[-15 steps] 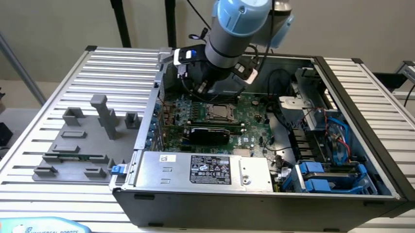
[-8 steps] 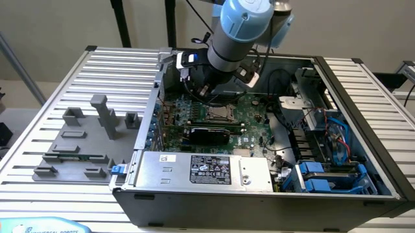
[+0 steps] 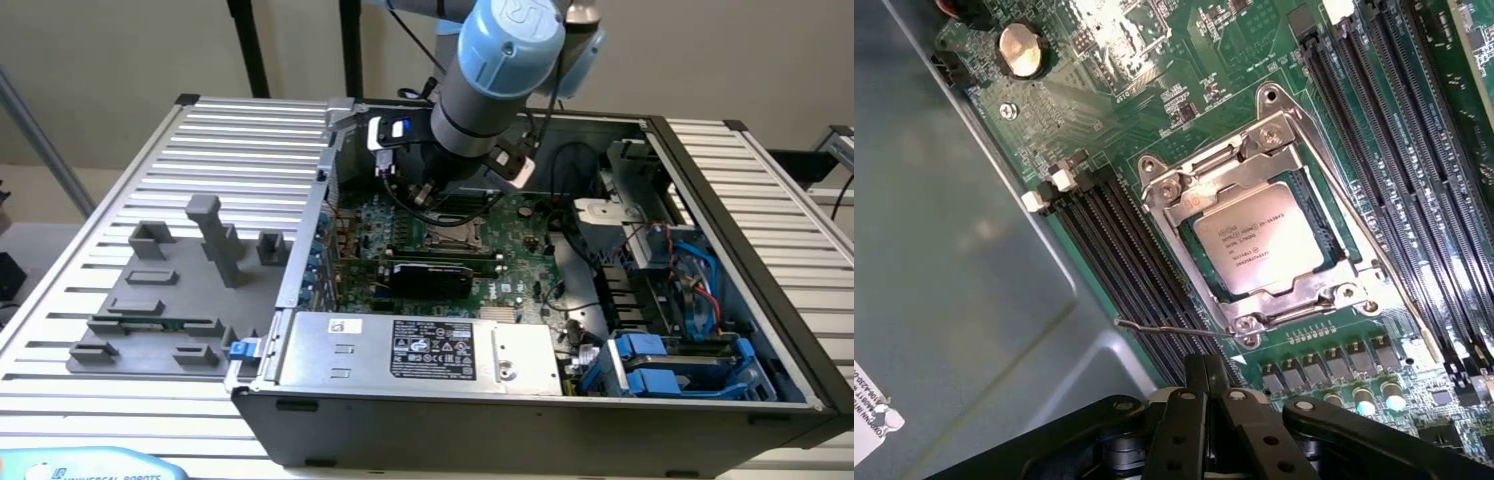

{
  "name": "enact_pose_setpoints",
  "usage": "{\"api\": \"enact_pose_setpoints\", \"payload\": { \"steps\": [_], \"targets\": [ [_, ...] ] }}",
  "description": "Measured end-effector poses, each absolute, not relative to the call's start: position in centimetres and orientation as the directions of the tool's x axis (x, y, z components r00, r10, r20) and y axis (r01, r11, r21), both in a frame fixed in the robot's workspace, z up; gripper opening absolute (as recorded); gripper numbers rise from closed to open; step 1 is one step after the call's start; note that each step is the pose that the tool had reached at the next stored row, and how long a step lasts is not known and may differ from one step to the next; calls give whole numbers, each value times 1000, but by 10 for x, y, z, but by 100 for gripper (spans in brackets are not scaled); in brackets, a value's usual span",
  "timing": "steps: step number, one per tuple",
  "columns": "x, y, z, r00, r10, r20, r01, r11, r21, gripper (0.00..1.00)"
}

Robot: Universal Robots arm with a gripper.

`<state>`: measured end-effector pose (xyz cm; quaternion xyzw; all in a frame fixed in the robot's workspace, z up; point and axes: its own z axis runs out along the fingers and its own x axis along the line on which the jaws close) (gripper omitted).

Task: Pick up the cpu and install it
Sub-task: 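Install the first cpu locking lever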

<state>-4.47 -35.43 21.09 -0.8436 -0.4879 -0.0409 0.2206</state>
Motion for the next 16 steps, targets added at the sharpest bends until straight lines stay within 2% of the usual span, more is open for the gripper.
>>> {"api": "enact_pose_setpoints", "payload": {
  "steps": [16],
  "targets": [
    [-45,-352,211,521,808,276,841,-430,-328,11]
  ]
}}
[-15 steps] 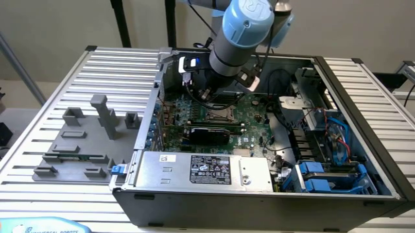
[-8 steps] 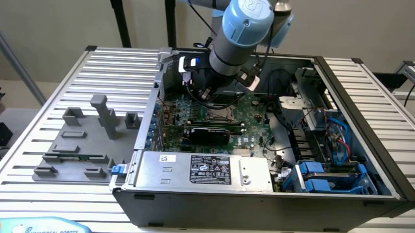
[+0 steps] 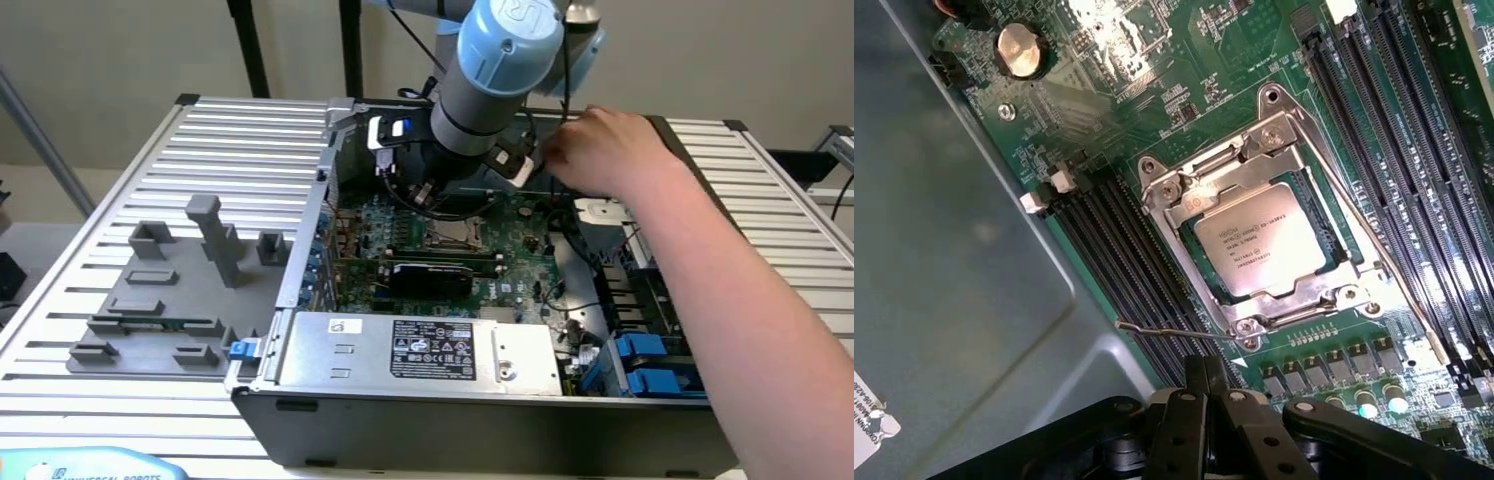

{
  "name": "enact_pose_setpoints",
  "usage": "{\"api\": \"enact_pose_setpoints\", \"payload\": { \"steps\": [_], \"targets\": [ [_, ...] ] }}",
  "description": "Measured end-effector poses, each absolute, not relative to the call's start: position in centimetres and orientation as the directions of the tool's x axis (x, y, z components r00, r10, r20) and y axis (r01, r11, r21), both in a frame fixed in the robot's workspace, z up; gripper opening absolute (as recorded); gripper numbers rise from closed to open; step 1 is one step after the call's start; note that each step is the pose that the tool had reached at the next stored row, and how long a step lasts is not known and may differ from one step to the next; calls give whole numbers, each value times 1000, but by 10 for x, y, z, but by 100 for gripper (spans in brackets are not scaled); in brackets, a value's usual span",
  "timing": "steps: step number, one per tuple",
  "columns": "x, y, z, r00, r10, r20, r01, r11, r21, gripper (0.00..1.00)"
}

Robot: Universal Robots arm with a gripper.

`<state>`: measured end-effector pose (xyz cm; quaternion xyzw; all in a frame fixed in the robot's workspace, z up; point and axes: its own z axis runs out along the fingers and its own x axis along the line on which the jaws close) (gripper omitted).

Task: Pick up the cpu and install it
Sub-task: 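Install the first cpu locking lever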

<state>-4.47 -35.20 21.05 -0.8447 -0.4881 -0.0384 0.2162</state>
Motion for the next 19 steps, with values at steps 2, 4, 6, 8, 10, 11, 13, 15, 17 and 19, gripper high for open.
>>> {"api": "enact_pose_setpoints", "payload": {
  "steps": [2,4,6,8,10,11,13,15,17,19],
  "targets": [
    [-45,-352,211,521,808,276,841,-430,-328,11],
    [-45,-352,211,521,808,276,841,-430,-328,11],
    [-45,-352,211,521,808,276,841,-430,-328,11],
    [-45,-352,211,521,808,276,841,-430,-328,11],
    [-45,-352,211,521,808,276,841,-430,-328,11],
    [-45,-352,211,521,808,276,841,-430,-328,11],
    [-45,-352,211,521,808,277,841,-430,-328,11],
    [-45,-352,211,521,807,278,841,-429,-329,11],
    [-45,-352,211,521,807,279,841,-429,-330,11],
    [-45,-352,211,521,806,280,841,-428,-330,11]
  ]
}}
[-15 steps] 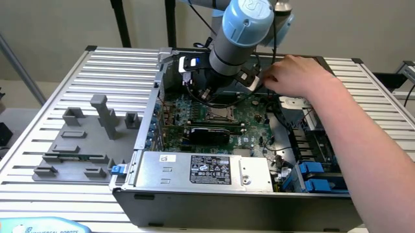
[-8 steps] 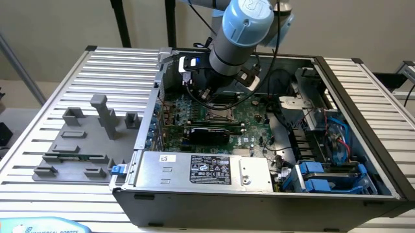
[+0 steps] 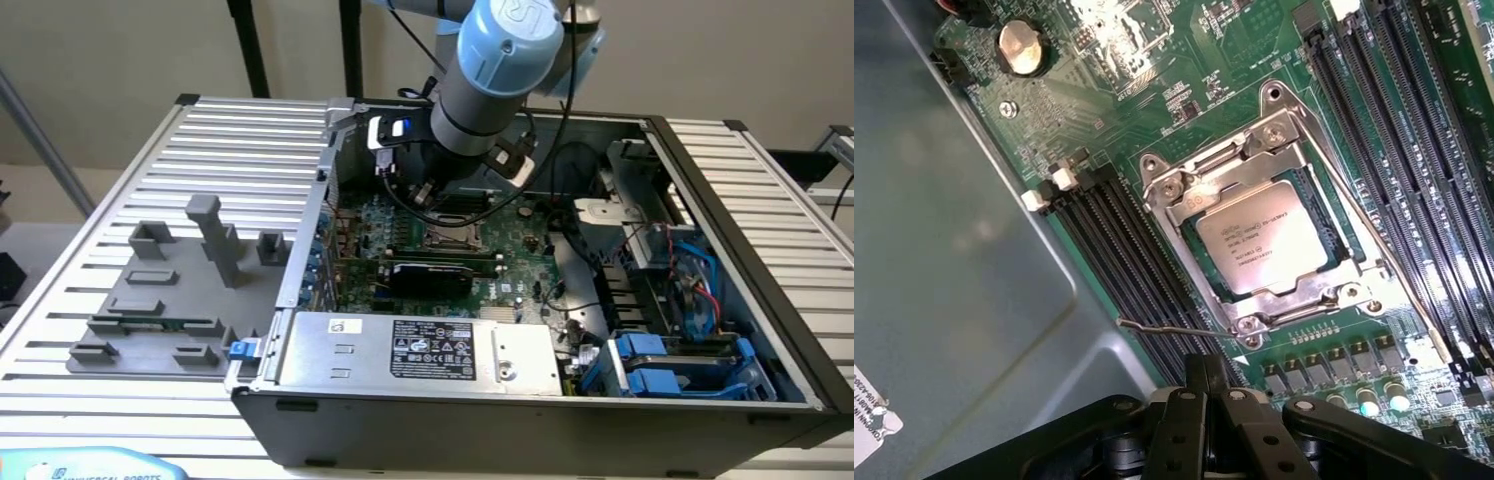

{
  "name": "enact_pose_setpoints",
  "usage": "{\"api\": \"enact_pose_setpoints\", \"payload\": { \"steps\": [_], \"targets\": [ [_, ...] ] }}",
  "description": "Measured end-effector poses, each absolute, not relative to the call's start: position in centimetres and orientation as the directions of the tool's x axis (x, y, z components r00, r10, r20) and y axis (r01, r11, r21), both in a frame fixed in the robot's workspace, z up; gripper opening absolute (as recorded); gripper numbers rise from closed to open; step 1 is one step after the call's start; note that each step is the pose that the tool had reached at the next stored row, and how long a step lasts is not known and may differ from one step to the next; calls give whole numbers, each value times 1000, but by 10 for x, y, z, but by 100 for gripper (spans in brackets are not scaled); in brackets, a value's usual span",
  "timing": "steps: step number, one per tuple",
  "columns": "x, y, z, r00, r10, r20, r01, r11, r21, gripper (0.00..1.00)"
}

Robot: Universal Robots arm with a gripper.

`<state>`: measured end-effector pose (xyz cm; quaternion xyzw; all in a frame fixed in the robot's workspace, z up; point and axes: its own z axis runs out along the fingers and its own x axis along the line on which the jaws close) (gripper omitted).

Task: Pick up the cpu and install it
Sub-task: 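Install the first cpu locking lever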

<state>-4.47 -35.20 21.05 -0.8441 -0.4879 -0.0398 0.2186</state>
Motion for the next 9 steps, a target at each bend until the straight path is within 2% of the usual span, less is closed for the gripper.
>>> {"api": "enact_pose_setpoints", "payload": {
  "steps": [9],
  "targets": [
    [-45,-352,206,521,807,279,841,-429,-329,11]
  ]
}}
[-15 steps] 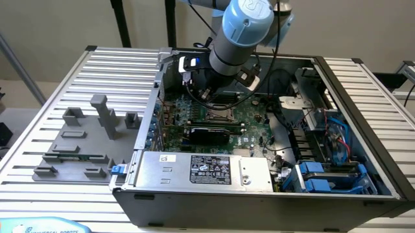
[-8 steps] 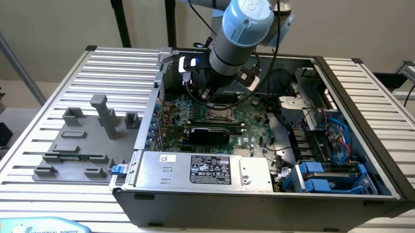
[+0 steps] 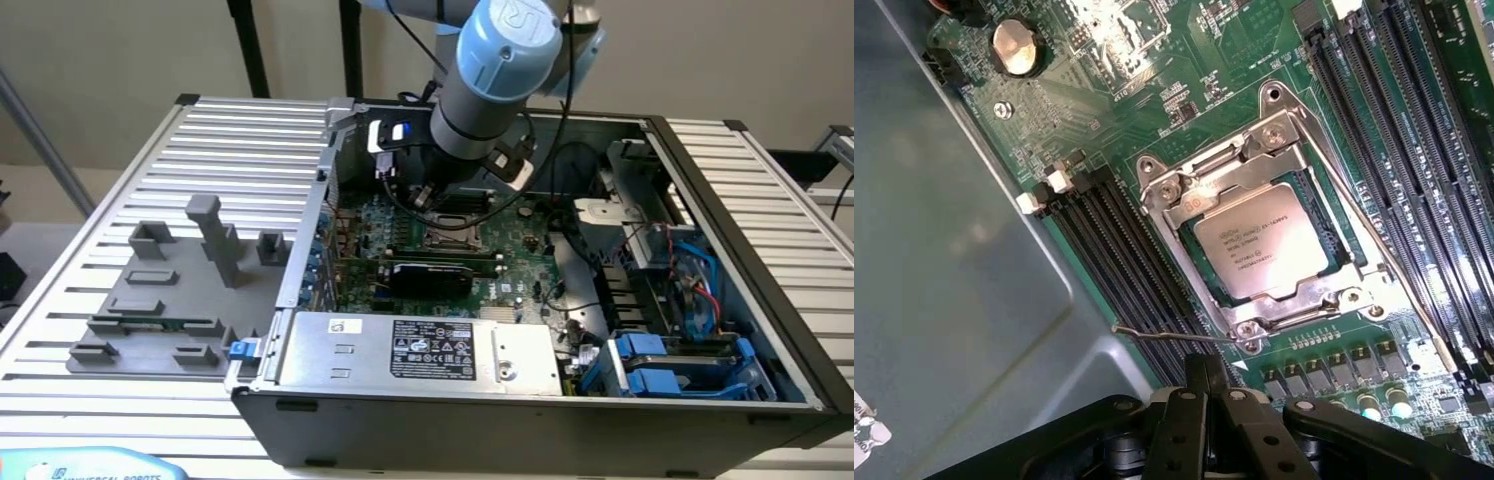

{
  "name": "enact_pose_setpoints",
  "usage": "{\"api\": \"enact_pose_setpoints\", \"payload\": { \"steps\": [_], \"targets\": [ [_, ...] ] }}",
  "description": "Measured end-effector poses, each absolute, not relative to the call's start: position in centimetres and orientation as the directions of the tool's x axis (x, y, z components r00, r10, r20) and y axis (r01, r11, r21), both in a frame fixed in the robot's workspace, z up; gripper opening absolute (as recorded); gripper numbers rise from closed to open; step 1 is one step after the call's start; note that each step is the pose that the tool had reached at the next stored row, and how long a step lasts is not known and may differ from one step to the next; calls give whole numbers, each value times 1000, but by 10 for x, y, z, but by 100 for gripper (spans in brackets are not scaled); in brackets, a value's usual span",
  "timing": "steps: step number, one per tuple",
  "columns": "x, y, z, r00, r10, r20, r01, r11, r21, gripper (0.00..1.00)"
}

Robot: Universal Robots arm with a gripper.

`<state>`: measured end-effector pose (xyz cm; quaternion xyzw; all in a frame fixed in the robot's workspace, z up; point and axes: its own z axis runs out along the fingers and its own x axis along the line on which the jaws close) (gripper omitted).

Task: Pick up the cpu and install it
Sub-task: 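Install the first cpu locking lever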

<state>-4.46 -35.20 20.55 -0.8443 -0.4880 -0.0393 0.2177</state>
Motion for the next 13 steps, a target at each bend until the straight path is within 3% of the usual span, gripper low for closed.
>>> {"api": "enact_pose_setpoints", "payload": {
  "steps": [13],
  "targets": [
    [-39,-352,200,521,808,275,841,-431,-327,11]
  ]
}}
